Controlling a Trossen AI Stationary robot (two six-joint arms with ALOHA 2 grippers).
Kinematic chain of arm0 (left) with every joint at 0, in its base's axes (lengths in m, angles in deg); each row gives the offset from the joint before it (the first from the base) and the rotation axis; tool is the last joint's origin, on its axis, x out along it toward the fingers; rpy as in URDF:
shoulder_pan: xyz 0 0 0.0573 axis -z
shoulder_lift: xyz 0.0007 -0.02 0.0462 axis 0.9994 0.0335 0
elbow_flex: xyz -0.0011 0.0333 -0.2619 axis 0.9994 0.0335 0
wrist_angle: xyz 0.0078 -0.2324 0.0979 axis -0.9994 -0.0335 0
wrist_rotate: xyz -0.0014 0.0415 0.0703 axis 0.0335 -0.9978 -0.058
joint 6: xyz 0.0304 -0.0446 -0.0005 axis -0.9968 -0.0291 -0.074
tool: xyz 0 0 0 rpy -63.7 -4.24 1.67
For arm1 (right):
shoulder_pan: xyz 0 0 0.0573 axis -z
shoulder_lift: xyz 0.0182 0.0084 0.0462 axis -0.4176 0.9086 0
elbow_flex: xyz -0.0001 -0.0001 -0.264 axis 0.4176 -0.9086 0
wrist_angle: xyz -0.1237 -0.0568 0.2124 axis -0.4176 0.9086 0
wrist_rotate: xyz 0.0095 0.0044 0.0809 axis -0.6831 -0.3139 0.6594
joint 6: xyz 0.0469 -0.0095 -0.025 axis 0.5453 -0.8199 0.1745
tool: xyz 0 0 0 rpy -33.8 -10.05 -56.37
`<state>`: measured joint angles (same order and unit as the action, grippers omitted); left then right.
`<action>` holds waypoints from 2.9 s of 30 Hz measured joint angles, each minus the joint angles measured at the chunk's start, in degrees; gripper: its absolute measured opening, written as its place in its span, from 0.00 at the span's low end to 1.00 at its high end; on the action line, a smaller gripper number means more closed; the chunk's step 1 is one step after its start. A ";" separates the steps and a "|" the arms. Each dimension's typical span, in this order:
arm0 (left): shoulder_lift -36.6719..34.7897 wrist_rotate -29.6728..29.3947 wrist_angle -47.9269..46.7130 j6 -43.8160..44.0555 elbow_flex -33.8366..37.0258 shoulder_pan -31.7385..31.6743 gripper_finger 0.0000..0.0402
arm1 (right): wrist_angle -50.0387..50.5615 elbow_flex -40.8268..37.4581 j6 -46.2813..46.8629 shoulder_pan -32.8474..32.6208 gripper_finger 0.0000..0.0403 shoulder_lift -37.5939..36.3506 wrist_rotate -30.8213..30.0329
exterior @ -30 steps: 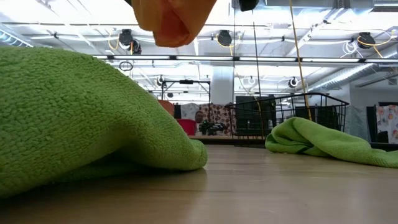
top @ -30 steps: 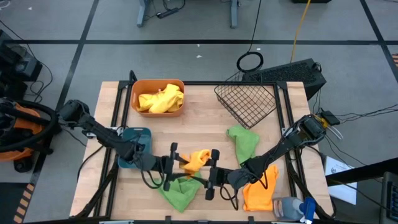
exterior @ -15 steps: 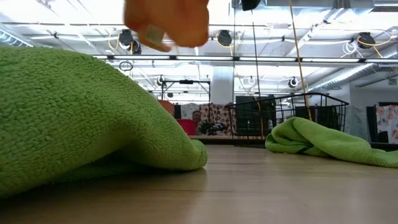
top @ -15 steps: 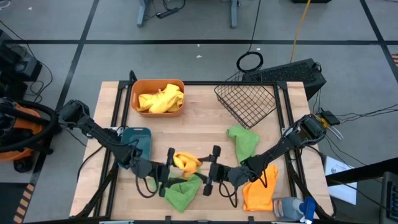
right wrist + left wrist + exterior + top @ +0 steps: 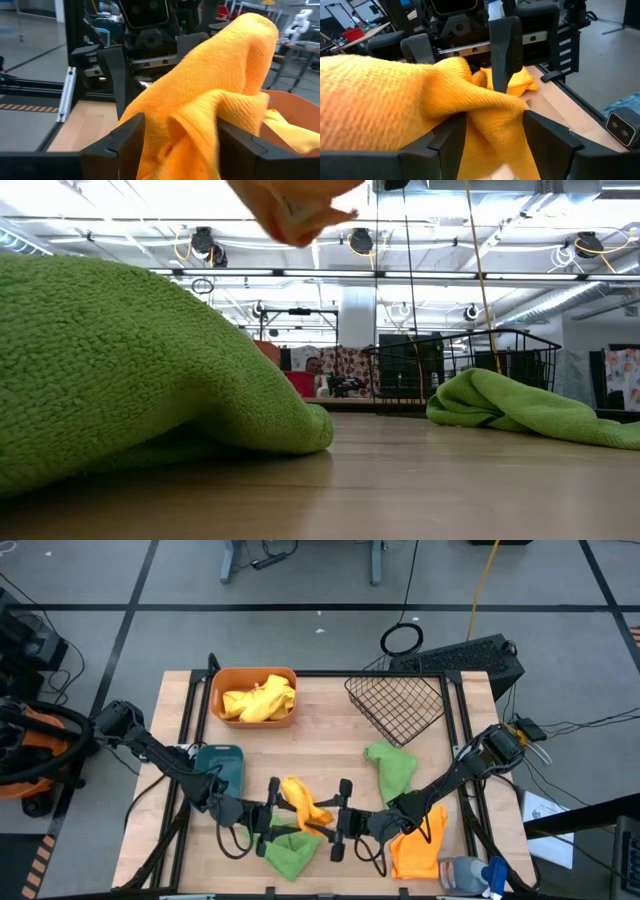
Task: Sort microfiber towel by color & place in baskets
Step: Put the top orange microfiber towel into the metal wire basket
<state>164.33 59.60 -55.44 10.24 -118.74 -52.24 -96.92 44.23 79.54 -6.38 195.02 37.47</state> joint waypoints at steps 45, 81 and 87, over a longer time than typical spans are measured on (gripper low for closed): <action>-2.86 -10.19 -0.40 -0.12 0.04 4.16 0.51 | -1.68 0.33 7.54 5.50 0.03 0.05 11.45; -6.52 -24.98 -0.51 -1.64 0.00 8.29 0.61 | 7.92 -0.04 3.46 2.97 0.02 -6.82 9.38; -3.84 -24.96 -0.37 -2.96 0.00 5.75 0.74 | 7.94 -0.04 2.91 2.81 0.02 -6.82 9.45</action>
<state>160.49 34.64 -55.81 7.28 -118.74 -46.48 -88.98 44.19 82.45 -3.57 188.21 46.92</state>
